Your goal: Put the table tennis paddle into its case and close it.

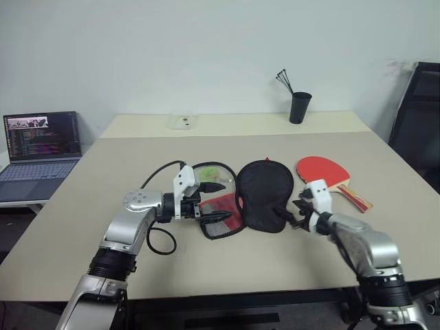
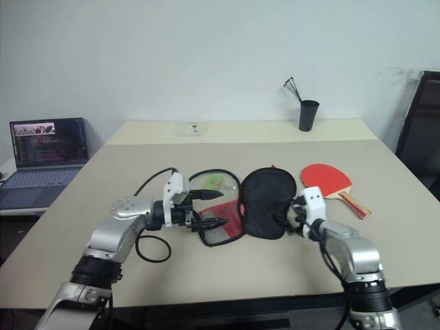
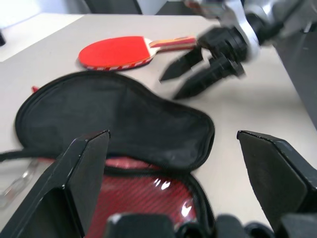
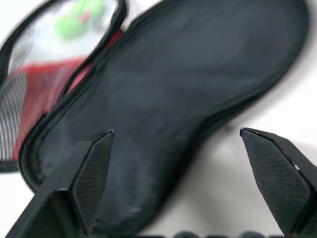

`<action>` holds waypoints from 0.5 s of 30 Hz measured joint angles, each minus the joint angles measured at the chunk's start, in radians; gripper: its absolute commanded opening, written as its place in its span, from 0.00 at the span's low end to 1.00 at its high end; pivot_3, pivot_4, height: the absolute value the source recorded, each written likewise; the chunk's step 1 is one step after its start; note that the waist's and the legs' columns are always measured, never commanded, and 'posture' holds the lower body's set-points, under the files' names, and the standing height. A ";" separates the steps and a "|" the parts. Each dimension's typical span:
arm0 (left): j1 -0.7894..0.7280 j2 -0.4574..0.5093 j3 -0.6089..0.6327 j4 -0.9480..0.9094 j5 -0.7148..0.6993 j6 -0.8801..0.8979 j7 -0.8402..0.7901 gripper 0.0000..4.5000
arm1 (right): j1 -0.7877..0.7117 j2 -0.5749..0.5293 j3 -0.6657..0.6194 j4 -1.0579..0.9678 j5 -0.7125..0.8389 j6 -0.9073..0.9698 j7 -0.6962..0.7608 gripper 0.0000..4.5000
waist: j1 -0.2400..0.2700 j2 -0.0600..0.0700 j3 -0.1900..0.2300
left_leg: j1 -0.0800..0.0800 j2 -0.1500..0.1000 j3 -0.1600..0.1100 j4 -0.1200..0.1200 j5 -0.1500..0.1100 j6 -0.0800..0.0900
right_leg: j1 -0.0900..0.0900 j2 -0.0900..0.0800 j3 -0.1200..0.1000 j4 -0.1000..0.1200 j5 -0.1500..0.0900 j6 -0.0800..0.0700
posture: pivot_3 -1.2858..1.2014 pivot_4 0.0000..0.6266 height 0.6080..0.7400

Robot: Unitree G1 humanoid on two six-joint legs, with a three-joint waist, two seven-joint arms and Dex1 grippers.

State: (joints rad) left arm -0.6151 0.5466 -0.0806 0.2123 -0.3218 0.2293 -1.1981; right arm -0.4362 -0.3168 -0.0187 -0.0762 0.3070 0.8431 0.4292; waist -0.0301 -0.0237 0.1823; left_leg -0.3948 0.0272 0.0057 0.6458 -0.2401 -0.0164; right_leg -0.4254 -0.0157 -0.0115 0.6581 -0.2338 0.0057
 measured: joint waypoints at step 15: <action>0.008 0.006 0.005 0.002 0.002 -0.003 0.009 1.00 | 0.016 0.075 0.051 0.013 -0.084 -0.060 -0.114 1.00 | 0.001 0.000 0.000 | 0.000 0.000 0.000 0.000 0.000 0.000 | 0.000 -0.001 0.000 0.000 0.000 0.000 | 0.52 0.24 1.00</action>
State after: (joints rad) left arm -0.6070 0.5526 -0.0754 0.2146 -0.3202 0.2268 -1.1887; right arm -0.4197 -0.2421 0.0323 -0.0636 0.2232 0.7831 0.3148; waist -0.0288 -0.0238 0.1822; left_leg -0.3951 0.0272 0.0057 0.6458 -0.2401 -0.0164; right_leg -0.4253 -0.0166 -0.0115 0.6579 -0.2338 0.0057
